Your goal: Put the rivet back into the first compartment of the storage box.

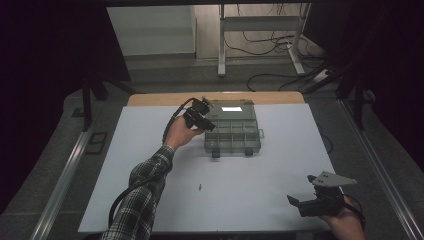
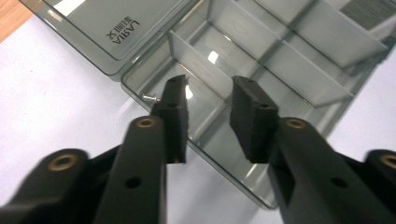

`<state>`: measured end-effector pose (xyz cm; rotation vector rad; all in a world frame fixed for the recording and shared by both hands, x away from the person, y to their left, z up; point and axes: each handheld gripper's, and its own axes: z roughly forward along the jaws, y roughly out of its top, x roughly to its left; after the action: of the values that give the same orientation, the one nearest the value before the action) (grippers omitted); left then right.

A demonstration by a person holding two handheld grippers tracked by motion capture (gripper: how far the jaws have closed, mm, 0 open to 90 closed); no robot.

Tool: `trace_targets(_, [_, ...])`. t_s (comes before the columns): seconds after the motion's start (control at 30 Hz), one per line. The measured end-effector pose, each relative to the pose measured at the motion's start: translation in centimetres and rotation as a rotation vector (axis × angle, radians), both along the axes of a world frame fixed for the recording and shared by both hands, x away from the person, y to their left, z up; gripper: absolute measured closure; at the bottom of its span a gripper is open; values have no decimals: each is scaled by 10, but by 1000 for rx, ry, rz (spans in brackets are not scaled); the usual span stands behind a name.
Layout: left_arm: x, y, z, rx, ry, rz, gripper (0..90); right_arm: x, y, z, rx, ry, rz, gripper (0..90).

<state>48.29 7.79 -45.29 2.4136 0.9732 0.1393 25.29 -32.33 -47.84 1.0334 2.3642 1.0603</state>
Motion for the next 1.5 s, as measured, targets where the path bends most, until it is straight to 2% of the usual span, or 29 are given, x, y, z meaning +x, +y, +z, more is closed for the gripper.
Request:
trace_targets(0.1, [-7,2,5,25,-19,-38,574,0,0,0,-1,0,-2,0])
trace_targets(0.2, [-14,6,11,30,-33,-48,484,0,0,0,-3,0,-3,0])
trace_targets(0.5, [-36,18,22,-16,-43,-73,249,0,0,0,-7,0,-8,0])
trace_targets(0.63, [-47,22,24,-33,-41,-74,185,0,0,0,-8,-1,-10,0])
trace_targets(0.83, [-63,30,25,-61,-42,-51,107,0,0,0,-9,-1,-11,0])
trace_targets(1.0, [-78,33,24,-42,-53,-43,35,0,0,0,-9,-3,-13,0])
trace_targets(1.1, [-88,34,24,-31,-68,-55,18,0,0,0,-7,-2,-14,0])
trace_targets(1.5, [-127,50,13,-112,-55,-48,15,0,0,0,-14,-3,-14,0])
